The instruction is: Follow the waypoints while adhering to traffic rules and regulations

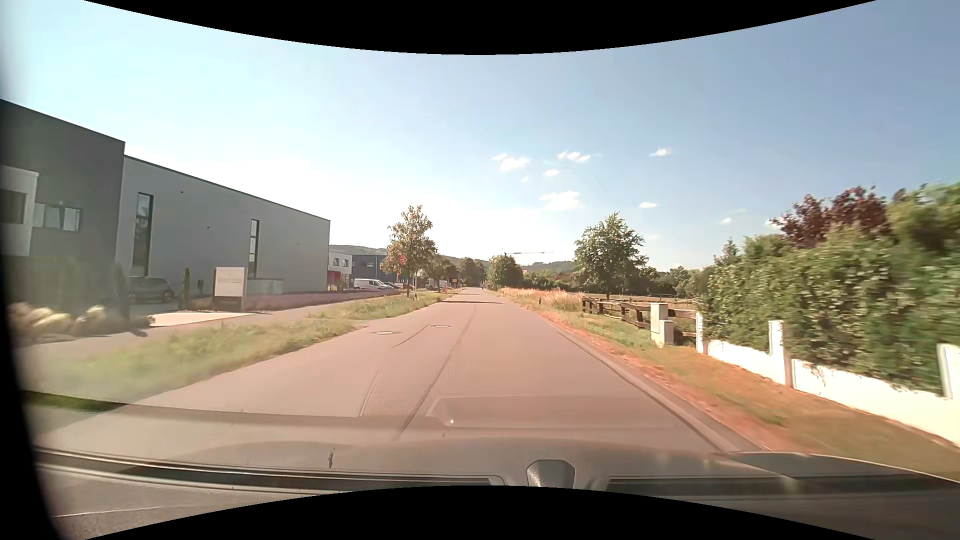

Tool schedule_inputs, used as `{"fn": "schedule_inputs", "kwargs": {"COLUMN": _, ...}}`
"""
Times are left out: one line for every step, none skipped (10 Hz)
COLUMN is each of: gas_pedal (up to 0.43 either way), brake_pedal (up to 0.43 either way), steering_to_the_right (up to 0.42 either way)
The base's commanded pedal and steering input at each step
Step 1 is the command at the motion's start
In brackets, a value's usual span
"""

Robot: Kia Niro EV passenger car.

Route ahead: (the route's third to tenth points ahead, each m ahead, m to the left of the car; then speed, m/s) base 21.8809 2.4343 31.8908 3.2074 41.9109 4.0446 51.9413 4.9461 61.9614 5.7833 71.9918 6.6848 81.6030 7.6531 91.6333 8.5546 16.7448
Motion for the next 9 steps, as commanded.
{"fn": "schedule_inputs", "kwargs": {"gas_pedal": 0.169, "brake_pedal": 0.006, "steering_to_the_right": -0.01}}
{"fn": "schedule_inputs", "kwargs": {"gas_pedal": 0.177, "brake_pedal": 0.006, "steering_to_the_right": -0.01}}
{"fn": "schedule_inputs", "kwargs": {"gas_pedal": 0.177, "brake_pedal": 0.006, "steering_to_the_right": -0.01}}
{"fn": "schedule_inputs", "kwargs": {"gas_pedal": 0.177, "brake_pedal": 0.006, "steering_to_the_right": -0.01}}
{"fn": "schedule_inputs", "kwargs": {"gas_pedal": 0.177, "brake_pedal": 0.006, "steering_to_the_right": -0.01}}
{"fn": "schedule_inputs", "kwargs": {"gas_pedal": 0.177, "brake_pedal": 0.006, "steering_to_the_right": -0.01}}
{"fn": "schedule_inputs", "kwargs": {"gas_pedal": 0.177, "brake_pedal": 0.006, "steering_to_the_right": -0.01}}
{"fn": "schedule_inputs", "kwargs": {"gas_pedal": 0.169, "brake_pedal": 0.006, "steering_to_the_right": -0.01}}
{"fn": "schedule_inputs", "kwargs": {"gas_pedal": 0.169, "brake_pedal": 0.006, "steering_to_the_right": -0.01}}
